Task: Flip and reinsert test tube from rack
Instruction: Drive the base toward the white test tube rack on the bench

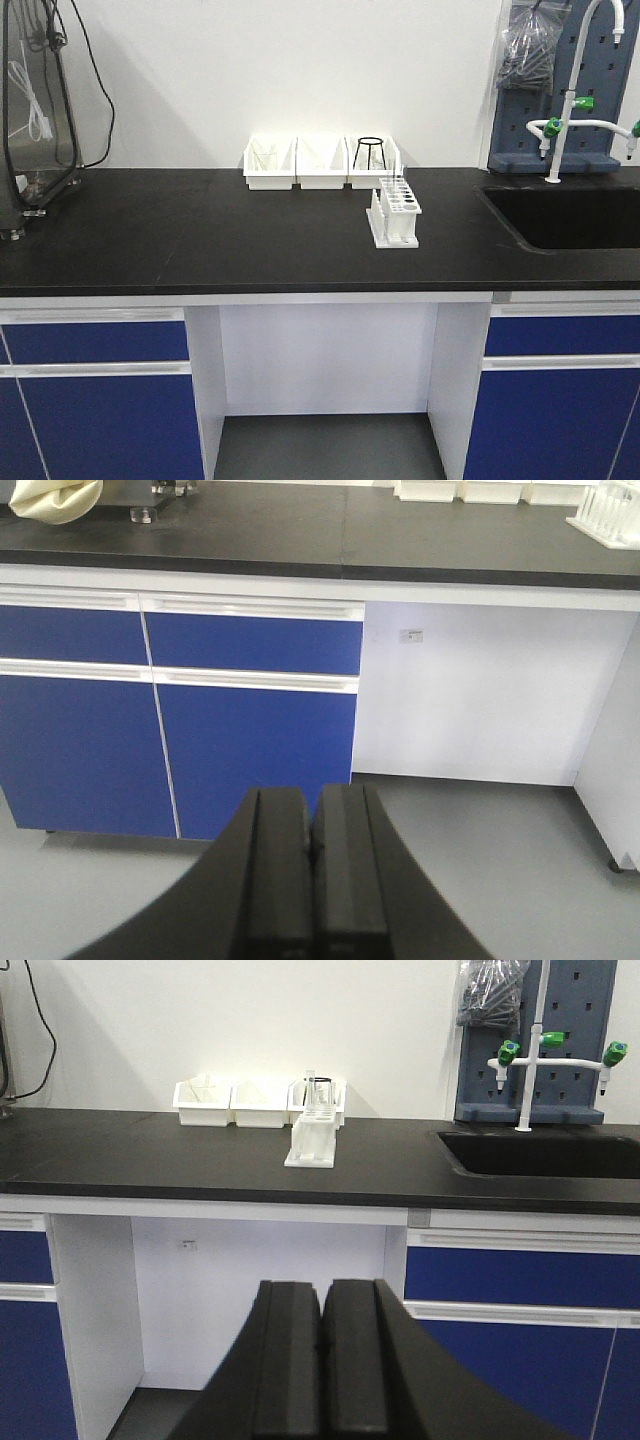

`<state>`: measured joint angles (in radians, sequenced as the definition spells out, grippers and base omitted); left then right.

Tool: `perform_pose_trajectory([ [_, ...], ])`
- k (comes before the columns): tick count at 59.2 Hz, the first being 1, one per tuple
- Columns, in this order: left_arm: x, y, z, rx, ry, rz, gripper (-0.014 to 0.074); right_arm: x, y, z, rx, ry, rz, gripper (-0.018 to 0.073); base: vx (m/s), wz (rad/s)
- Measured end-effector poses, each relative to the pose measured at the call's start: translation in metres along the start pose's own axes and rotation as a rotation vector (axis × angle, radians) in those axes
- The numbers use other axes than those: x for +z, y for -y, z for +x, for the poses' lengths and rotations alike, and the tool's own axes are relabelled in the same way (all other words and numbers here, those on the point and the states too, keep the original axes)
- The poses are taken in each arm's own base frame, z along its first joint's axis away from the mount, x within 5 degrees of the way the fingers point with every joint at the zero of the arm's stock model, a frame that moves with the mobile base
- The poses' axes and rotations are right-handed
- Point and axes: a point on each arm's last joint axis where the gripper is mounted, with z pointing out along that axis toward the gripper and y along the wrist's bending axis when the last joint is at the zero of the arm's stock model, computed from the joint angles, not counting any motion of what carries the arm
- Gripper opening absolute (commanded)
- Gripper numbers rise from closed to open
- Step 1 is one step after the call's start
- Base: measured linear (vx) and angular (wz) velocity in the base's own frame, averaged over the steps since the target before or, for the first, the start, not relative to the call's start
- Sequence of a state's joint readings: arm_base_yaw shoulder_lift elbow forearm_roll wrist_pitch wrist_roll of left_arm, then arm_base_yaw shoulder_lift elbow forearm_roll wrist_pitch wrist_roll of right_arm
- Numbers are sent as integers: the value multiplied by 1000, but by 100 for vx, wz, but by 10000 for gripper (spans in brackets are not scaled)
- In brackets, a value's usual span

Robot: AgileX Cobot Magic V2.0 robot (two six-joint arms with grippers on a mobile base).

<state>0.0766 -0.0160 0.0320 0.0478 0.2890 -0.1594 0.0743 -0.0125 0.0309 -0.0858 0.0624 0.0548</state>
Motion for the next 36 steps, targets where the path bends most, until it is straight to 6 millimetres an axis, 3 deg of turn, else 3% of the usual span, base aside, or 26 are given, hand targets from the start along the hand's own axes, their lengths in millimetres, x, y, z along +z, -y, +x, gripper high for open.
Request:
perform_pose_trajectory([
  [36, 0, 0, 0, 0, 0, 0, -6, 0, 0, 0, 0, 1, 0, -8, 25, 3],
])
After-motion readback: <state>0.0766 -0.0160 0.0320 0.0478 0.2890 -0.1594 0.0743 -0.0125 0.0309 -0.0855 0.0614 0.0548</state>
